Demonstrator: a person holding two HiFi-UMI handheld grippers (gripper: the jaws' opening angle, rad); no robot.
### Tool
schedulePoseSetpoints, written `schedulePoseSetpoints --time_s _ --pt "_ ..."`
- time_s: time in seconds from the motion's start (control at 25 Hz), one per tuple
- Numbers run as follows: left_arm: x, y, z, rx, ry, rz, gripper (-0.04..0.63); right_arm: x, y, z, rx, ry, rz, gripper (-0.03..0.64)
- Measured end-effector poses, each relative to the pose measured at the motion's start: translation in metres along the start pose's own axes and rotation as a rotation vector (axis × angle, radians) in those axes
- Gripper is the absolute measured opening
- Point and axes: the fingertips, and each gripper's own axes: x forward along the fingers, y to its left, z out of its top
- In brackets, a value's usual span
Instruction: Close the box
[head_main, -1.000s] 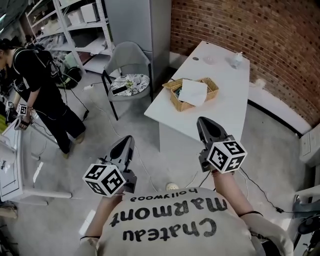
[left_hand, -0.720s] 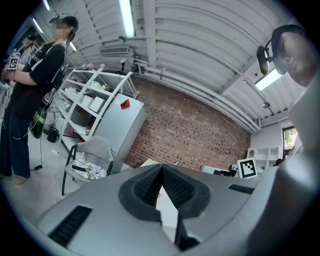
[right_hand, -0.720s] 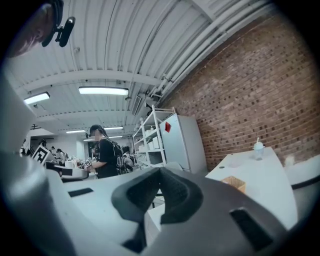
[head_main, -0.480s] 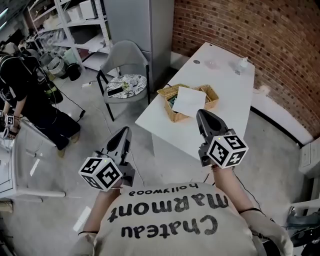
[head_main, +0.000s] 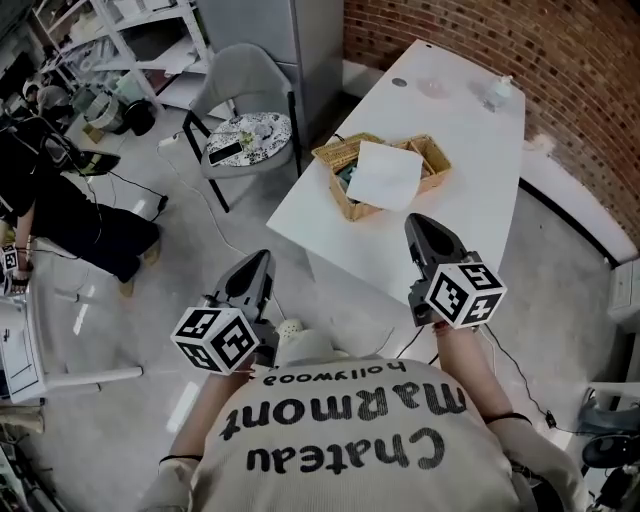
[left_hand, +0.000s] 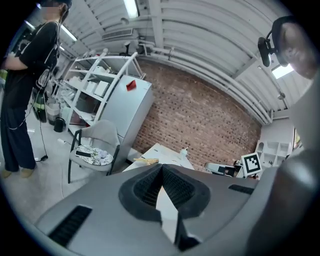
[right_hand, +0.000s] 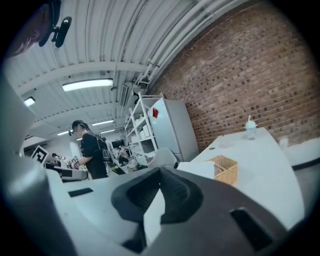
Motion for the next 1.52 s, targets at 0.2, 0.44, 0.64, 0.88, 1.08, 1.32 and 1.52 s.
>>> schedulePoseSetpoints --time_s 0.2,0.44,0.64,0.88,1.08,1.32,1.52 --pt "0.032 0.017 0.004 -0.014 0.025 -0.021 0.002 0.017 -0.017 -0.011 0.030 0.026 -0.047 0.003" --pt "0.081 0.039 0.039 -0.032 0.037 -0.121 0.002 0.058 -0.019 0.008 0.036 0.014 -0.088 0.003" --pt "0.121 0.061 0.077 -0.007 0.037 -0.187 0.002 0.091 -0.024 0.036 0.050 -0.040 -0.140 0.003" --pt "0.167 0.092 0.097 -0.024 0.060 -0.227 0.002 0.120 -0.030 0.053 0.038 -0.054 -0.207 0.003" --pt "0.214 0.125 0.067 -0.192 0.173 -0.250 0.003 0.118 -0.044 0.053 0.032 -0.040 -0.300 0.003" --pt "0.262 0.142 0.022 -0.374 0.324 -0.276 0.122 0.106 -0.060 0.056 0.030 -0.024 -0.419 0.003" --pt "0.292 0.143 -0.011 -0.540 0.414 -0.287 0.128 0.093 -0.070 0.053 0.033 -0.005 -0.503 0.003"
